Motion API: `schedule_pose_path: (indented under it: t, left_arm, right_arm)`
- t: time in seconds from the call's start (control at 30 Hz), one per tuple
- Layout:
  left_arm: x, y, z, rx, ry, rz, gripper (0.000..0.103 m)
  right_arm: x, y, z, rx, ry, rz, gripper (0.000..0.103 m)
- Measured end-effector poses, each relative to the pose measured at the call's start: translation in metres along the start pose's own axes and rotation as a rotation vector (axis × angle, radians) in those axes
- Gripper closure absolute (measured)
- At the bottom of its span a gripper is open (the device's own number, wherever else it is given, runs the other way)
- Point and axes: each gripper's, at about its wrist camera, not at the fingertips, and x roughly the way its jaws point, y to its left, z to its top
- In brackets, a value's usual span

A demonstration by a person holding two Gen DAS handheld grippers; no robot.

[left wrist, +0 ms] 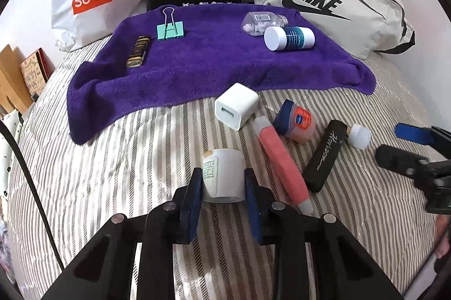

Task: Organize rigid objects
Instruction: 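Grasp the white labelled cup with the left gripper while the right gripper grasps the small white jar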

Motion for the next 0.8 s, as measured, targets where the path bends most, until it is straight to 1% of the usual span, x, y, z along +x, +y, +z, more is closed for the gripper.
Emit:
schedule_pose_path:
  t: [0.07, 0.23, 0.27, 0.3, 0.33, 0.4, 0.43, 0.47, 0.53, 0.57, 0.6, 0.67, 0.8]
  left_arm:
    - [-0.001, 0.001, -0.002, -0.001, 0.001, 0.0, 0.076]
    - [-0.002, -0.002, -0.005, 0.003, -0.004, 0.017, 0.075]
    - [-0.002, -0.002, -0.005, 0.005, -0.005, 0.019, 0.075]
    - [-0.002, -0.002, -0.004, 0.005, -0.006, 0.018, 0.075]
    - [-0.002, -0.002, -0.004, 0.002, -0.007, 0.016, 0.075]
    - [-0.002, -0.001, -0.005, -0.005, -0.01, 0.009, 0.075]
    - [-0.002, -0.001, -0.004, -0.006, -0.013, 0.008, 0.075]
    - [-0.002, 0.0, -0.004, -0.006, -0.015, 0.008, 0.075]
    - [-0.002, 0.001, -0.005, -0.006, -0.017, 0.005, 0.075]
    - [-0.003, 0.002, -0.005, -0.012, -0.019, -0.002, 0.075]
    - [-0.004, 0.004, -0.005, -0.021, -0.018, -0.009, 0.075]
    - [-0.008, 0.007, -0.006, -0.027, -0.024, -0.002, 0.076]
    - [-0.006, 0.013, -0.006, -0.044, -0.024, 0.008, 0.076]
  right_arm:
    - [0.007, 0.004, -0.001, -0.018, 0.008, -0.008, 0.015]
    - [0.023, 0.013, -0.003, -0.062, 0.011, -0.016, 0.025]
    - [0.026, 0.014, -0.003, -0.066, 0.011, -0.021, 0.029]
    - [0.029, 0.015, -0.004, -0.066, 0.014, -0.023, 0.036]
    - [0.03, 0.016, -0.004, -0.075, 0.004, -0.039, 0.037]
    - [0.033, 0.021, -0.004, -0.107, -0.01, -0.074, 0.046]
    - [0.034, 0.025, -0.003, -0.127, -0.015, -0.101, 0.048]
    - [0.035, 0.026, -0.003, -0.136, -0.019, -0.11, 0.052]
    - [0.035, 0.028, -0.002, -0.144, -0.031, -0.091, 0.061]
    - [0.035, 0.029, -0.002, -0.144, -0.036, -0.085, 0.069]
    - [0.035, 0.029, -0.001, -0.142, -0.036, -0.078, 0.074]
    - [0.034, 0.029, 0.0, -0.14, -0.025, -0.065, 0.079]
    - [0.022, 0.022, -0.002, -0.126, -0.022, -0.031, 0.079]
